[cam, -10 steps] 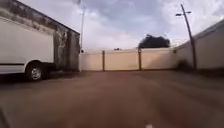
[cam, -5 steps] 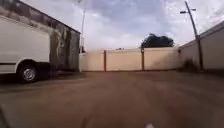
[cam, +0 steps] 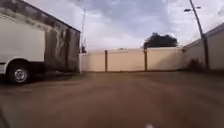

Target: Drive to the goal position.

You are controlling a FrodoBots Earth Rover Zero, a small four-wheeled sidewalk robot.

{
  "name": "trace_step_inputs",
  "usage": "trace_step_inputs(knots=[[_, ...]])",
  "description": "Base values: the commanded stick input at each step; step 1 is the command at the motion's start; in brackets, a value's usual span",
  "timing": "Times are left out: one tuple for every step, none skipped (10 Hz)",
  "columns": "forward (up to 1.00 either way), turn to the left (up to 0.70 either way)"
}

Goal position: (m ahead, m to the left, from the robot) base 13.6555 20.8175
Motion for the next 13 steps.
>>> trace_step_inputs(knots=[[1.0,0.0],[1.0,0.0],[1.0,0.0],[1.0,0.0],[1.0,-0.15],[1.0,-0.4],[1.0,-0.4],[1.0,-0.19],[1.0,0.0],[1.0,0.0],[1.0,0.0],[1.0,0.0],[1.0,0.0]])
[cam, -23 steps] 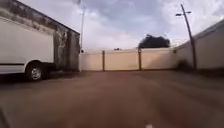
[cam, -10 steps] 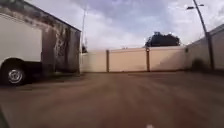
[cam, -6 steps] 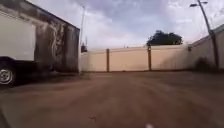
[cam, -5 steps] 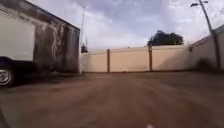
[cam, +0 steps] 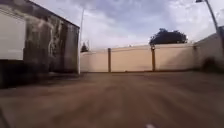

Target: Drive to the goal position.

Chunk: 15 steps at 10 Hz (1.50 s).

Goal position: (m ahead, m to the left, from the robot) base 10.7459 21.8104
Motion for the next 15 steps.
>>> trace_step_inputs(knots=[[1.0,0.0],[1.0,0.0],[1.0,0.0],[1.0,0.0],[1.0,0.0],[1.0,0.0],[1.0,0.0],[1.0,0.0],[1.0,0.0],[1.0,0.0],[1.0,0.0],[1.0,0.0],[1.0,0.0],[1.0,0.0],[1.0,0.0]])
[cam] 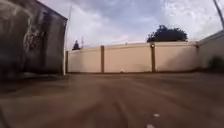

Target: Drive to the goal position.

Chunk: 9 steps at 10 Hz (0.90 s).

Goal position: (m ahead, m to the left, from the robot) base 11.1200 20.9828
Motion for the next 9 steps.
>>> trace_step_inputs(knots=[[1.0,0.0],[1.0,0.0],[1.0,0.0],[1.0,0.0],[1.0,0.0],[1.0,0.0],[1.0,0.0],[1.0,0.0],[1.0,0.0]])
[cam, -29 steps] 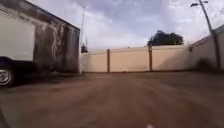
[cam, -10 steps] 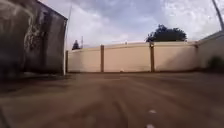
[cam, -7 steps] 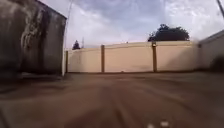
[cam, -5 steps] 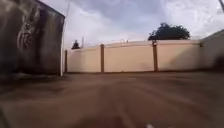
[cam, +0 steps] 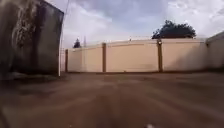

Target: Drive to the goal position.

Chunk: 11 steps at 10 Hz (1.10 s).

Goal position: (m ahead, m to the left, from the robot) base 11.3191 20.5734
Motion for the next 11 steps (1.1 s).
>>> trace_step_inputs(knots=[[1.0,0.0],[1.0,0.0],[1.0,0.0],[1.0,0.0],[1.0,0.0],[1.0,0.21],[1.0,0.4],[1.0,0.4],[1.0,0.12],[1.0,0.0],[1.0,0.0]])
